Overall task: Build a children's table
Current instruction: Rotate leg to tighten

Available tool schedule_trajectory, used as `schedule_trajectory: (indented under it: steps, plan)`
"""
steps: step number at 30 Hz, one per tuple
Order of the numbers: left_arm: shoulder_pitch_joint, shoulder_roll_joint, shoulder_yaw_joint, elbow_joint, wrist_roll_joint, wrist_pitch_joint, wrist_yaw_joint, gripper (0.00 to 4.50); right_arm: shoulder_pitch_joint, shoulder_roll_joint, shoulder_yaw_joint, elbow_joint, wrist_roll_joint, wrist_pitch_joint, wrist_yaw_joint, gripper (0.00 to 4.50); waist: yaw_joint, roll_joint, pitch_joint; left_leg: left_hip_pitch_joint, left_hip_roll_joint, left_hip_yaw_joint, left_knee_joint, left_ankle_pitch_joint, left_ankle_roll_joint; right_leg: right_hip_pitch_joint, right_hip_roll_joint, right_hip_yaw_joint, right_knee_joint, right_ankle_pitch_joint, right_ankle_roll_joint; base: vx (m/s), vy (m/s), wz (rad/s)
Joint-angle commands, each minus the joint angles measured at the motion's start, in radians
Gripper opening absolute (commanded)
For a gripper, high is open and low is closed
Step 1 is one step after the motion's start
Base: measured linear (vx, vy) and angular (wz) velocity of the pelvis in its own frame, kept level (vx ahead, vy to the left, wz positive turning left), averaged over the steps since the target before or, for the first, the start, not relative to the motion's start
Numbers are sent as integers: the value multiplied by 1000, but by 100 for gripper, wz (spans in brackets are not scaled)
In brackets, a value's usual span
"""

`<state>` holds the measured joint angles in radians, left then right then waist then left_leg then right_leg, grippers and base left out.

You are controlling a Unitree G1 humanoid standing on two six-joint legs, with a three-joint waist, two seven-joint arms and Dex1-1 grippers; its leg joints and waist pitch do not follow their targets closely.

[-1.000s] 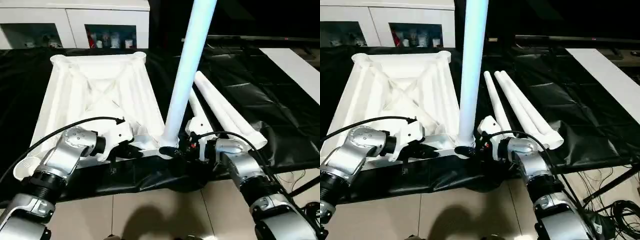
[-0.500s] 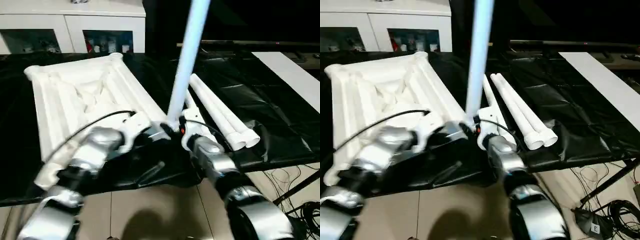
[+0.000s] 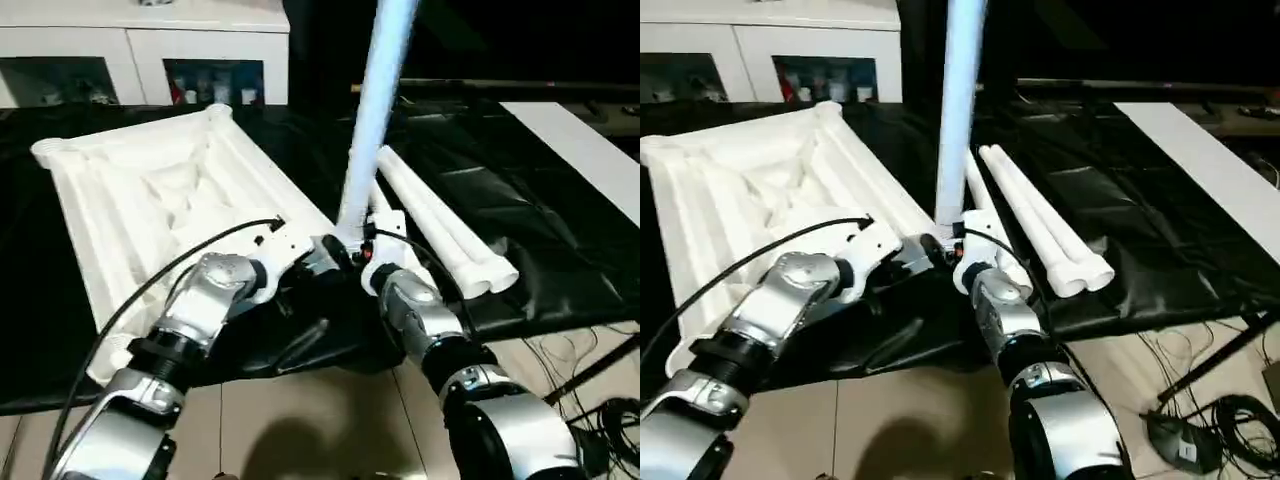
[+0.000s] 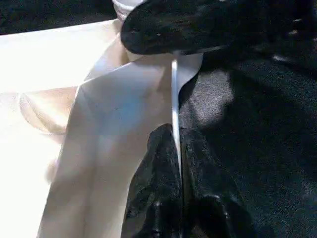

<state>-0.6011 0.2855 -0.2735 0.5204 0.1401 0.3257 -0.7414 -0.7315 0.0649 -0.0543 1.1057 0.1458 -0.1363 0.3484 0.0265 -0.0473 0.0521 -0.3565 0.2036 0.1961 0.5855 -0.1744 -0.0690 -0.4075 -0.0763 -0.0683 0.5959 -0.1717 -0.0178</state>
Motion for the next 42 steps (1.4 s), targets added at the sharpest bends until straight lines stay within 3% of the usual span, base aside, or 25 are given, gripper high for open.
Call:
schedule_trajectory:
  steps: [1, 2, 6, 8, 10, 11, 15, 17, 19, 22, 29, 31, 36, 42]
  plan:
    - [14, 2, 1, -4, -10, -32, -9, 0, 5, 1, 32, -21, -12, -2, 37, 397, 0, 9, -58, 8, 27, -23, -76, -352, 0, 31, -67, 43, -88, -430, -138, 0, 0, 0]
    - [18, 12, 0, -7, -11, -45, -24, 0, 8, -11, 40, -29, -19, 3, 48, 403, 1, 9, -58, 12, 26, -20, -73, -352, 2, 28, -67, 44, -89, -432, -144, 0, 0, 0]
    - [50, 56, 10, -38, -35, -54, -95, 0, 46, -96, 68, -113, -45, 18, 187, 403, 7, 9, -60, 8, 28, -18, -73, -315, 14, 34, -66, 47, -84, -393, -150, 0, 0, 0]
    - [60, 72, 9, -48, -47, -75, -126, 0, 57, -128, 83, -138, -56, 15, 235, 403, 9, 9, -61, 7, 28, -14, -71, -286, 22, 35, -61, 48, -77, -332, -174, 0, 0, 0]
    - [69, 98, 7, -69, -64, -65, -170, 0, 62, -186, 136, -140, -111, -23, 302, 403, 8, 14, -64, 5, 28, -14, -69, -274, 20, 38, -60, 47, -69, -298, -191, 0, 0, 0]
    - [71, 106, 7, -78, -70, -55, -184, 0, 63, -202, 147, -142, -117, -27, 334, 403, 8, 11, -64, 3, 27, -13, -68, -262, 24, 41, -59, 48, -65, -272, -201, 0, 0, 0]
    - [83, 143, 1, -130, -113, -62, -287, 0, 62, -246, 155, -192, -58, -1, 535, 403, 9, 9, -67, 0, 29, -12, -64, -229, 43, 45, -59, 50, -58, -229, -218, 0, 0, 0]
    - [86, 155, -6, -141, -122, -64, -317, 0, 61, -254, 161, -206, -44, 7, 586, 403, 10, 10, -70, -1, 31, -10, -61, -181, 62, 46, -56, 49, -47, -135, -246, 0, 0, 0]
    - [92, 169, -14, -152, -126, -78, -349, 0, 61, -261, 167, -218, -41, 11, 623, 403, 9, 9, -69, -2, 31, -9, -61, -171, 74, 46, -56, 48, -44, -110, -259, 0, 0, 0]
    - [97, 181, -14, -170, -134, -82, -373, 0, 62, -267, 174, -231, -39, 13, 670, 403, 11, 7, -66, 2, 33, -8, -61, -189, 71, 44, -58, 49, -48, -143, -261, 0, 0, 0]
    - [101, 201, -17, -188, -146, -71, -400, 0, 54, -271, 179, -206, -45, 11, 732, 388, 14, 6, -62, 2, 34, -12, -65, -232, 35, 42, -62, 51, -54, -238, -231, 0, 0, 0]
    - [103, 204, -16, -193, -147, -70, -407, 0, 53, -269, 177, -202, -43, 15, 738, 388, 14, 7, -63, 1, 34, -12, -64, -223, 34, 42, -61, 51, -52, -225, -231, 0, 0, 0]
    - [108, 211, -18, -201, -148, -62, -425, 0, 48, -267, 175, -189, -42, 16, 749, 329, 15, 5, -67, -1, 32, -10, -60, -177, 50, 46, -61, 51, -44, -161, -245, 0, 0, 0]
    - [111, 217, -24, -206, -153, -58, -433, 0, 50, -268, 179, -186, -52, 7, 754, 284, 16, 7, -66, 0, 33, -10, -61, -189, 48, 45, -60, 50, -46, -176, -246, 0, 0, 0]
